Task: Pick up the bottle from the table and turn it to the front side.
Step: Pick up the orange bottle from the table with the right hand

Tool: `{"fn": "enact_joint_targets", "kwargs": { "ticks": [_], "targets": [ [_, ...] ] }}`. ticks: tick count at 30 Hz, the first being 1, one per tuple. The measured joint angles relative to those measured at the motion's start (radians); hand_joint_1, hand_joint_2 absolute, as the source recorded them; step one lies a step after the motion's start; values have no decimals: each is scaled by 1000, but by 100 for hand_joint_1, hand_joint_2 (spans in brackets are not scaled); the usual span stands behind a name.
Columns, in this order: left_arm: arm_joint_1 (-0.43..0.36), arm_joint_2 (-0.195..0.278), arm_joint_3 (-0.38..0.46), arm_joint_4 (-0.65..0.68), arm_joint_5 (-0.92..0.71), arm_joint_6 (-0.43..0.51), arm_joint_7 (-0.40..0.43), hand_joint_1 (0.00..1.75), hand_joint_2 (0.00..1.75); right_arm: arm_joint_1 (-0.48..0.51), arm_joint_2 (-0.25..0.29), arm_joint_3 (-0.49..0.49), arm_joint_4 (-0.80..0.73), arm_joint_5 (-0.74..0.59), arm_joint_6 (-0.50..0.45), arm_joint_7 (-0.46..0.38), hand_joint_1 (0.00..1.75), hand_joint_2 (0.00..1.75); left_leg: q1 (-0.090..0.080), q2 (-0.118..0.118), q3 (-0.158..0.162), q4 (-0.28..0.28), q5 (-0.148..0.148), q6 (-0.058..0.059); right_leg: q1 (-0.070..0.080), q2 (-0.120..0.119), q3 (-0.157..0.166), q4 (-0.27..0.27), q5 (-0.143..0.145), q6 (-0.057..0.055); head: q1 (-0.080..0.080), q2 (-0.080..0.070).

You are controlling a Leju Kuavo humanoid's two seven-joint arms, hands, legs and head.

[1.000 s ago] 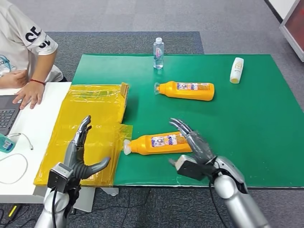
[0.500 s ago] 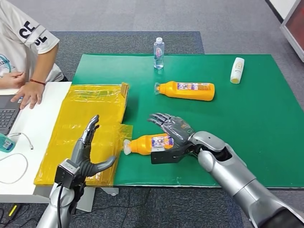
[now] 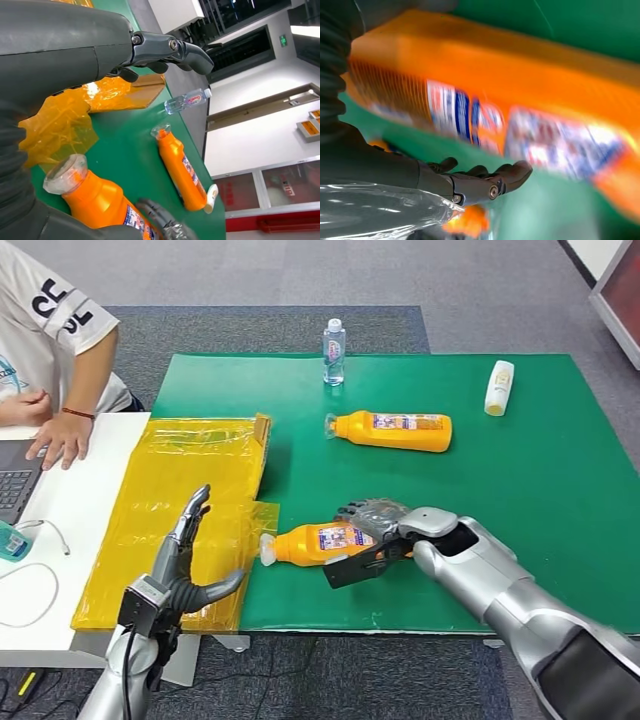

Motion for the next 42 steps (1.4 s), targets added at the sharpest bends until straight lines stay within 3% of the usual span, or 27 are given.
{"fn": "enact_joint_targets", "kwargs": {
  "ticks": [7, 11, 19, 32, 37, 42],
  "targets": [
    [-7, 3, 1, 13, 0, 0, -3, 0, 175, -41, 29, 66, 109, -8, 38, 19, 2, 175, 0, 0, 0, 0, 0, 0, 0, 0, 0, 0, 0, 0, 0, 0],
    [-8, 5, 1, 16, 0, 0, -3, 0, 175, -48, 38, 85, 138, -31, 44, 30, 169, 175, 0, 0, 0, 0, 0, 0, 0, 0, 0, 0, 0, 0, 0, 0],
    [-8, 5, 1, 23, 0, 2, -3, 0, 175, -46, 36, 86, 161, -103, -8, 41, 175, 175, 0, 0, 2, 0, 0, 0, 0, 0, 1, 0, 0, 0, 0, 0],
    [-2, 8, 3, 26, 0, 7, -4, 0, 175, 4, -12, 4, 160, -202, -134, 43, 175, 175, 0, 0, 4, 0, 0, 1, 0, 0, 4, -1, 0, 0, 0, 0],
    [20, 10, 8, 25, 2, 9, -4, 0, 175, 116, -85, -161, 90, -431, -196, -59, 175, 175, 0, -3, 13, 0, -5, 3, 0, -2, 15, -3, -5, 3, 0, 0],
    [44, 15, 15, 19, 11, 22, -4, 0, 175, 337, -153, -444, -88, -750, -57, -195, 175, 175, 0, -6, 15, 0, -9, 4, 0, -5, 19, -4, -7, 4, 0, 0]
  ]
}}
